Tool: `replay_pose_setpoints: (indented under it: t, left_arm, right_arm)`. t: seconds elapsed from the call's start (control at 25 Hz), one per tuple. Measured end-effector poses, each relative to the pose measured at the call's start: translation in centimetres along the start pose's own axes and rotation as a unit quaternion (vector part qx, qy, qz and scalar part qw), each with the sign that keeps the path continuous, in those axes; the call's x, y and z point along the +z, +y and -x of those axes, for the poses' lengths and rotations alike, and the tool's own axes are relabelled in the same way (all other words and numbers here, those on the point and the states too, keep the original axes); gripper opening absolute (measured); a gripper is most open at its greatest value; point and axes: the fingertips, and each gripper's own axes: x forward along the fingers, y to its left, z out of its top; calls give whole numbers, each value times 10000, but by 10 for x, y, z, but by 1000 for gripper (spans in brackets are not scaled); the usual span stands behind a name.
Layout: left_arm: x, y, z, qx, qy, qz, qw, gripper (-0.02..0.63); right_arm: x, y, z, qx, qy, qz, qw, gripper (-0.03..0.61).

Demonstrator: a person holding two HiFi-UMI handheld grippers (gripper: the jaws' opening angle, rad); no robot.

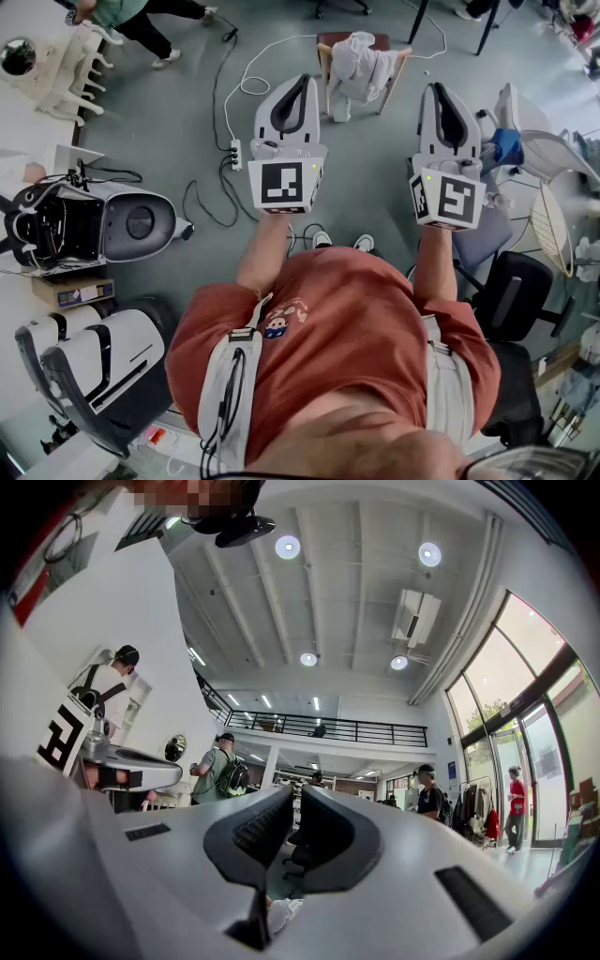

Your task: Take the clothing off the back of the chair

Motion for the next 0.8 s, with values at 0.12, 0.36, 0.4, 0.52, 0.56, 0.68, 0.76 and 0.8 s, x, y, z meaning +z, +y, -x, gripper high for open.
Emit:
replay_pose_setpoints:
  t: [0.12,0.36,0.4,0.52,0.56,0.68,0.76,0.8]
  left_arm:
    - [1,2,-1,-1,-27,1,10000,14]
    - [-2,9,-1,16,-28,-58,10000,14]
    - [-3,11,-1,24,-28,-49,10000,14]
    - [-5,18,-1,56,-15,-45,10000,14]
    - [-6,22,0,69,-7,-41,10000,14]
    - [-10,35,4,115,3,-20,9999,14]
    - [-13,43,7,125,16,-32,9999,14]
    - [-15,46,8,122,27,-48,9999,14]
  right_arm:
    - [1,2,-1,-1,-2,-5,10000,40]
    - [-3,13,-9,38,15,-5,10000,40]
    - [-3,16,-11,52,17,-15,10000,40]
    - [-5,22,-17,111,1,-84,9999,40]
    - [-6,26,-19,159,0,-82,9998,40]
    - [-9,43,-26,292,16,-57,9996,40]
    - [-12,53,-30,297,27,-151,9994,40]
    - [-13,56,-31,287,31,-203,9994,40]
